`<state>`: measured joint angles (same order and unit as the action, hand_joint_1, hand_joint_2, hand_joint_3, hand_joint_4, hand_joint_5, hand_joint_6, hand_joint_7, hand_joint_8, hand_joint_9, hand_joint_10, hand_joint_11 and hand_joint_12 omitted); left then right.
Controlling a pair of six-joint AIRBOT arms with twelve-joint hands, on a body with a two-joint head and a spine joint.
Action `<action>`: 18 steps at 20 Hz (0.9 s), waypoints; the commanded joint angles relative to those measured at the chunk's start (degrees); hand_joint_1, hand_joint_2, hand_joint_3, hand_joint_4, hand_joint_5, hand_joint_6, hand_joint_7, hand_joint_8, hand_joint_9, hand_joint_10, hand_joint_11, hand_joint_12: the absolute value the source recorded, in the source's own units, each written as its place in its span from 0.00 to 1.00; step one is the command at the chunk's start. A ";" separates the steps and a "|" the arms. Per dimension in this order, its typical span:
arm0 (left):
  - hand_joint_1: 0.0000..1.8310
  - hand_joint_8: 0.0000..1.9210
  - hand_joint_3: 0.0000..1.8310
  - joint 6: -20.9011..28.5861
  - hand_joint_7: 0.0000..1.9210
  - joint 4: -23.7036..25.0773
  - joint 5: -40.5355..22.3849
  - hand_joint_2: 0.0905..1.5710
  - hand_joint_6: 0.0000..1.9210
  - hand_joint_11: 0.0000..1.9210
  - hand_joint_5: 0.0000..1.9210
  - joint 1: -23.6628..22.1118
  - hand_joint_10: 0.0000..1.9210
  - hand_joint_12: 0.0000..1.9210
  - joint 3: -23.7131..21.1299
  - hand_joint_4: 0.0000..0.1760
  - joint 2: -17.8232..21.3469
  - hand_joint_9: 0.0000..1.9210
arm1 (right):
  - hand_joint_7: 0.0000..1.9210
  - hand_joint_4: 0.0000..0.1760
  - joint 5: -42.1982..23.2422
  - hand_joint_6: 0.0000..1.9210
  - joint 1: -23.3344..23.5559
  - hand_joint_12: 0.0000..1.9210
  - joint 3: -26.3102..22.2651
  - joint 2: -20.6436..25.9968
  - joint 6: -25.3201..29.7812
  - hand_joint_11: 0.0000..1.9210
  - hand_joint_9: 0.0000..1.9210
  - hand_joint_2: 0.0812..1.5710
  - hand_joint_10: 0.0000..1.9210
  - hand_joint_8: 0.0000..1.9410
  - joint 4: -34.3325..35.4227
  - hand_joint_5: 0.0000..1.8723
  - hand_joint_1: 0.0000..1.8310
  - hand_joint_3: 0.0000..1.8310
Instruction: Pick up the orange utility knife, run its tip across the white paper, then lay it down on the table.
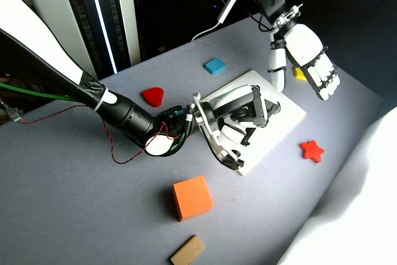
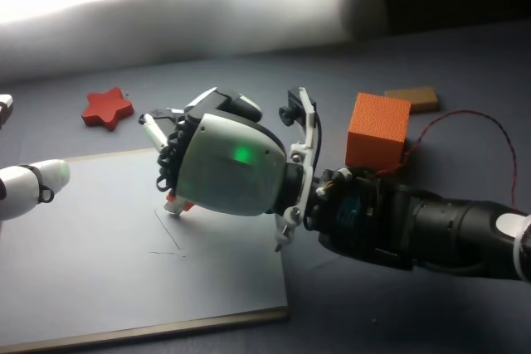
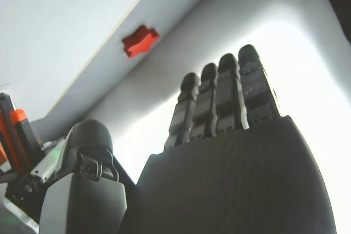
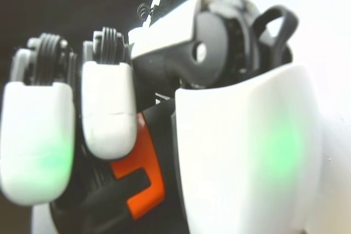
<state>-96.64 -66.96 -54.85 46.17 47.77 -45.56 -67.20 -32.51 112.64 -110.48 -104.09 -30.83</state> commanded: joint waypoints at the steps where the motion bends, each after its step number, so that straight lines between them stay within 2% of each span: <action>1: 0.00 0.00 0.00 -0.34 0.00 2.48 -5.45 0.78 0.00 0.00 0.00 -0.61 0.00 0.00 0.10 0.00 0.05 0.00 | 0.93 1.00 -4.54 1.00 -0.85 1.00 -0.43 0.59 -0.12 1.00 1.00 0.62 1.00 1.00 -0.17 0.85 0.78 0.48; 5: 0.00 0.00 0.00 -0.48 0.00 2.48 -5.45 0.77 0.00 0.00 0.00 -1.04 0.00 0.00 0.10 0.00 -0.24 0.00 | 0.92 1.00 -4.96 1.00 -1.07 1.00 -1.43 2.06 0.01 1.00 0.99 0.60 1.00 1.00 -0.17 0.83 0.78 0.51; 11: 0.00 0.00 0.00 -0.51 0.00 2.48 -5.46 0.77 0.00 0.00 0.00 -1.12 0.00 0.00 0.10 0.00 -0.26 0.00 | 0.92 1.00 -4.35 1.00 -1.75 1.00 -6.39 5.46 -1.00 1.00 0.99 0.60 1.00 1.00 1.30 0.84 0.79 0.49; 15: 0.00 0.00 0.00 -0.58 0.00 2.48 -5.46 0.77 0.00 0.01 0.00 -1.09 0.00 0.00 0.12 0.00 -0.30 0.00 | 0.94 1.00 -4.36 1.00 -1.11 1.00 -7.15 6.25 -0.26 1.00 1.00 0.60 1.00 1.00 3.09 0.83 0.81 0.49; 18: 0.00 0.00 0.00 -0.69 0.00 2.50 -5.46 0.77 0.00 0.00 0.00 -1.10 0.00 0.00 0.10 0.00 -0.42 0.00 | 0.96 1.00 -3.49 1.00 0.59 1.00 -11.70 8.77 -0.58 1.00 1.00 0.59 1.00 1.00 5.66 0.86 0.80 0.49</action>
<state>-97.25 -66.94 -54.85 45.45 47.72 -46.22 -63.42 -32.93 100.44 -101.36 -103.74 -26.98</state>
